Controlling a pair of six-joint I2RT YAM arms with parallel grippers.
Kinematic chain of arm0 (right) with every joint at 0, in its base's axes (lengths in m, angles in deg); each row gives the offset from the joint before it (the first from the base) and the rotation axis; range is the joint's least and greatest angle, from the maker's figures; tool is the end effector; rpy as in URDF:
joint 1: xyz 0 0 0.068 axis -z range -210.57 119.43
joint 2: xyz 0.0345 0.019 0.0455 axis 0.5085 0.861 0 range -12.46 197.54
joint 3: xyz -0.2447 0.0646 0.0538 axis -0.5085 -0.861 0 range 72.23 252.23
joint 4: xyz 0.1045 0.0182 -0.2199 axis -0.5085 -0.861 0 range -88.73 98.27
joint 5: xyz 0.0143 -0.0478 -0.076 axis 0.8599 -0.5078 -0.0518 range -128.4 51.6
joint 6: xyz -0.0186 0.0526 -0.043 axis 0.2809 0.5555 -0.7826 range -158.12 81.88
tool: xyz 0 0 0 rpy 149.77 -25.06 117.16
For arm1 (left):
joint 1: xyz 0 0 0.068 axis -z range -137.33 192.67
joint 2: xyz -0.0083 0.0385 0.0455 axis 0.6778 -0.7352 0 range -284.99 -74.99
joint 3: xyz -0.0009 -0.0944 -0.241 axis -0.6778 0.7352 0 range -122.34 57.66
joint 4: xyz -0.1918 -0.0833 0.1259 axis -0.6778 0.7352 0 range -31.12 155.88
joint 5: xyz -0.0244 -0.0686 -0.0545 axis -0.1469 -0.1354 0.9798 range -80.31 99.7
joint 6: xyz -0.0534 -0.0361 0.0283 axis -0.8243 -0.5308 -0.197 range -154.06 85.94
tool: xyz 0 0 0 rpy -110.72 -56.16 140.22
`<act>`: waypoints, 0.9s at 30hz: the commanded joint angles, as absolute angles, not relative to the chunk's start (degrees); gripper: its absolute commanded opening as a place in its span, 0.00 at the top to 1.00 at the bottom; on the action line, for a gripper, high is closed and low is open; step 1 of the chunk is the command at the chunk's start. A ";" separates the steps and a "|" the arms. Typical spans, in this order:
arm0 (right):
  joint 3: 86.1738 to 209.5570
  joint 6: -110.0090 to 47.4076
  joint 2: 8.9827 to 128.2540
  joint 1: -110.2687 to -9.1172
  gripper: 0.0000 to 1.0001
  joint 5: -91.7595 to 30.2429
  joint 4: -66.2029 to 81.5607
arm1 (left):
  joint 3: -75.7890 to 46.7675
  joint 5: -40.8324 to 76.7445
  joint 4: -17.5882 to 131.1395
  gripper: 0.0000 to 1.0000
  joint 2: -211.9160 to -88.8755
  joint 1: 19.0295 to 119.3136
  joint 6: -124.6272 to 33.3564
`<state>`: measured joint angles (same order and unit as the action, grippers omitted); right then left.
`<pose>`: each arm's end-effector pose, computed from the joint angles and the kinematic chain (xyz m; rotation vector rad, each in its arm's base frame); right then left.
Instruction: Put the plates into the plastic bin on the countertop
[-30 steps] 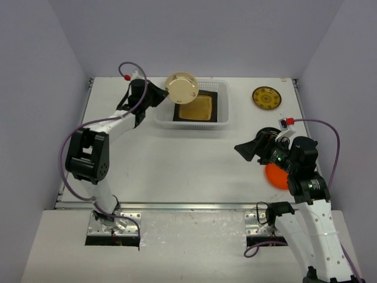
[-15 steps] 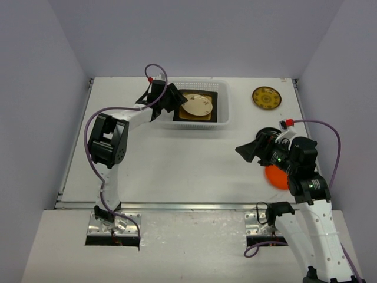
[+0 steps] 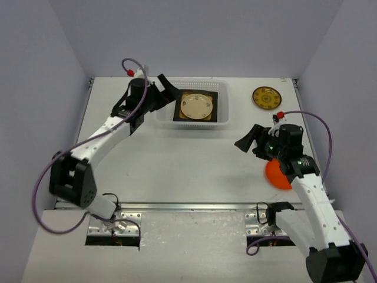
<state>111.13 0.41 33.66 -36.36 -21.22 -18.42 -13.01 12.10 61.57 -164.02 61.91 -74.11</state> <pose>0.1838 0.0358 0.2524 0.4556 2.1879 0.7591 0.3508 -0.1250 0.3014 -0.3343 1.9801 -0.7184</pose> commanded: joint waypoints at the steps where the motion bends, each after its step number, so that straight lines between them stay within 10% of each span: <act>1: 114.52 6.38 44.28 -36.19 0.01 -35.78 -10.24 | 1.37 11.36 67.20 0.00 -137.59 63.94 -69.39; 11: 128.91 18.65 75.79 -33.22 0.01 -50.36 9.30 | 13.25 16.60 86.69 0.00 -109.80 63.93 -54.99; 27: 138.87 50.39 102.80 -23.57 0.08 -51.09 23.64 | 17.05 18.04 83.49 0.00 -108.16 62.18 -55.58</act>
<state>137.70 37.45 98.73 -26.83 -55.09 14.37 17.29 17.35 85.79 -112.20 62.73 -56.36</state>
